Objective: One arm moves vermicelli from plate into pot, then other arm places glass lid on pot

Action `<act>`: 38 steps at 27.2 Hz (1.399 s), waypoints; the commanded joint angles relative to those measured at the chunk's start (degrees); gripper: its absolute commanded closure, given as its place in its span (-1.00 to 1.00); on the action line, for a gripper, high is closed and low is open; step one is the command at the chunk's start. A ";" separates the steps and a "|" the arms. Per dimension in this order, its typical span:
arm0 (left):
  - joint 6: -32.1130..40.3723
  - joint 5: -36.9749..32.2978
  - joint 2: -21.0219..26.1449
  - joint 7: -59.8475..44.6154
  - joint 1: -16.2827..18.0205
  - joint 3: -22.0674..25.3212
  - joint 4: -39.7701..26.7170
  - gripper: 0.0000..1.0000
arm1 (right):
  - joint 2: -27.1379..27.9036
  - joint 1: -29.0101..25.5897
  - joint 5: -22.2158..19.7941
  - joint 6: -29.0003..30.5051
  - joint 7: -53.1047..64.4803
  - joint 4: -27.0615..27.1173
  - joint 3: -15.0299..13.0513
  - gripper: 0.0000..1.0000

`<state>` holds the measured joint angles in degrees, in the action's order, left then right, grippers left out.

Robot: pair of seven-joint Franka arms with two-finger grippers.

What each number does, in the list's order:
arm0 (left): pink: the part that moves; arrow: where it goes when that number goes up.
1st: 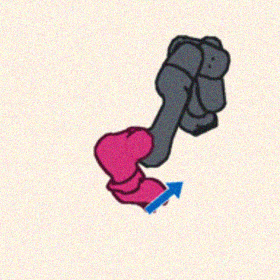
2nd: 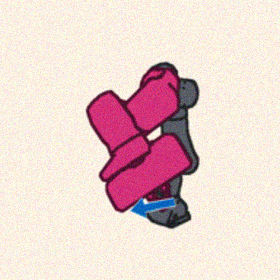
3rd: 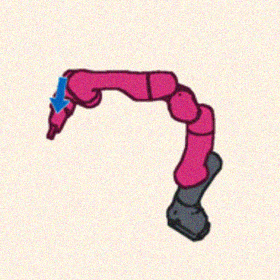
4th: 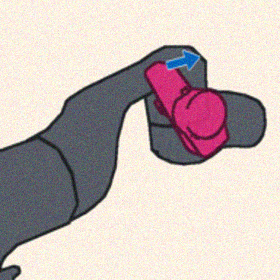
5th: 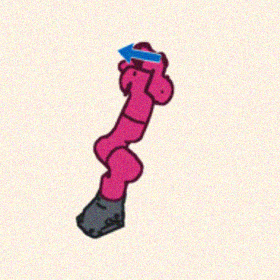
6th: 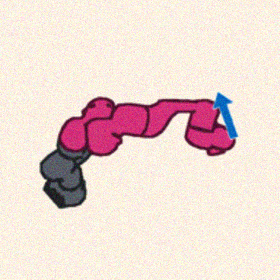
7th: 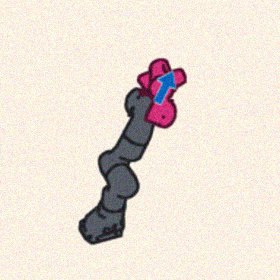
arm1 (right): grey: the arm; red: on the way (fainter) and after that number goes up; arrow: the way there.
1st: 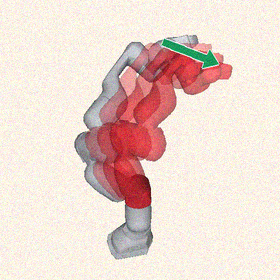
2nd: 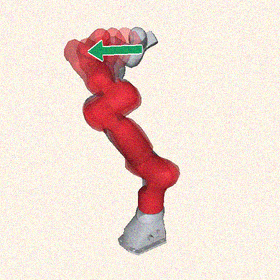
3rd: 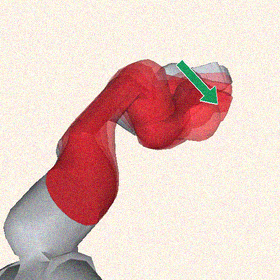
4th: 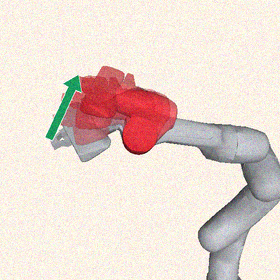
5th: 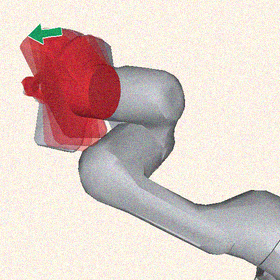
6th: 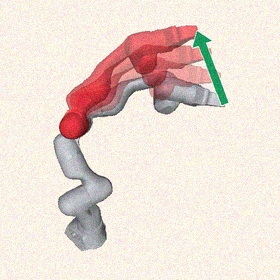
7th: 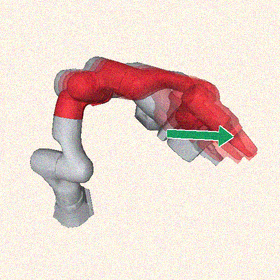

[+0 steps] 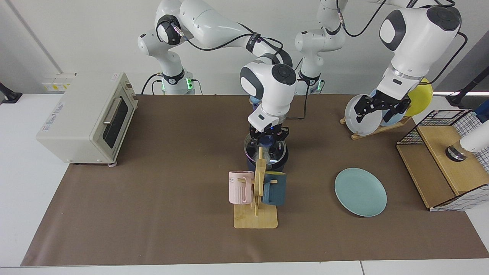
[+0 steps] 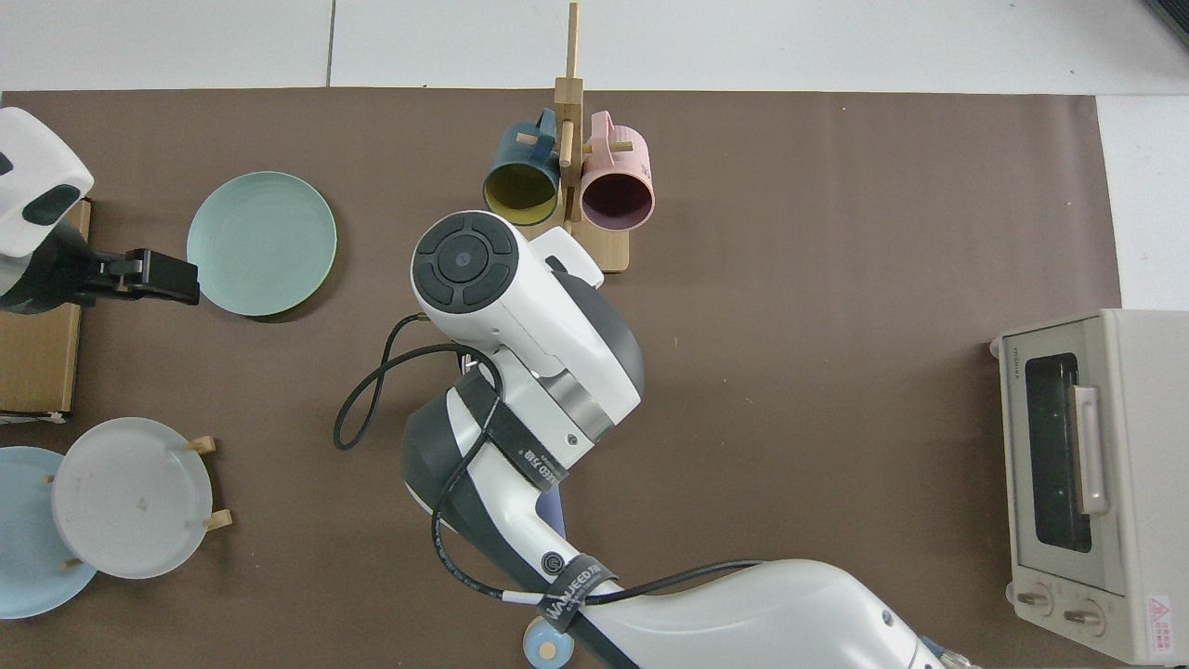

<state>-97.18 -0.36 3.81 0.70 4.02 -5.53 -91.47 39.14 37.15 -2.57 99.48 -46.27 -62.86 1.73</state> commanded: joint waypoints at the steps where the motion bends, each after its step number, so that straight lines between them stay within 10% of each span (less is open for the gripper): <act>1: 0.50 -0.61 -0.91 0.62 -0.15 0.26 -0.55 -1.00 | 1.28 -0.32 0.46 0.89 -0.22 2.04 0.64 1.00; 38: 0.50 -0.61 -0.91 0.62 -0.15 0.26 -0.55 -1.00 | 1.64 -0.06 -0.50 2.21 1.54 2.39 0.03 1.00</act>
<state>-97.18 -0.36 3.81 0.70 4.02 -5.53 -91.47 39.76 37.18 -2.70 100.91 -46.01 -62.36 1.77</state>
